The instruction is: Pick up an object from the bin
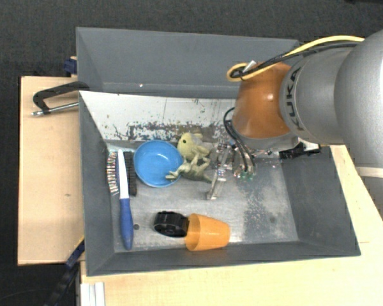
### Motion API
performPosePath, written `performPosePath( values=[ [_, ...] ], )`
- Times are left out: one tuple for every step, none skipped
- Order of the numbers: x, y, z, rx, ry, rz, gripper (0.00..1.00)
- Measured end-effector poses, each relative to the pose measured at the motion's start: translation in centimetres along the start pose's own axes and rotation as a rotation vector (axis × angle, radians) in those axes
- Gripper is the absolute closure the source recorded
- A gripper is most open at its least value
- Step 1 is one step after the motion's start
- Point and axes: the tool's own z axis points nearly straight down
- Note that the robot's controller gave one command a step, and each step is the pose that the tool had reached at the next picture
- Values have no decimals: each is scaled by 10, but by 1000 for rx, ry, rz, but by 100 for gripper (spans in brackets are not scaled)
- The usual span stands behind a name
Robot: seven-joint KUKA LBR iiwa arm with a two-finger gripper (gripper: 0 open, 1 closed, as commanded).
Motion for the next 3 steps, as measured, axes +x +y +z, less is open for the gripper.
performPosePath(
  values=[
    [-1,0,0,0,-2,0,100],
    [0,0,0,1,0,-1,0],
    [-1,0,0,0,-2,0,100]
  ],
)
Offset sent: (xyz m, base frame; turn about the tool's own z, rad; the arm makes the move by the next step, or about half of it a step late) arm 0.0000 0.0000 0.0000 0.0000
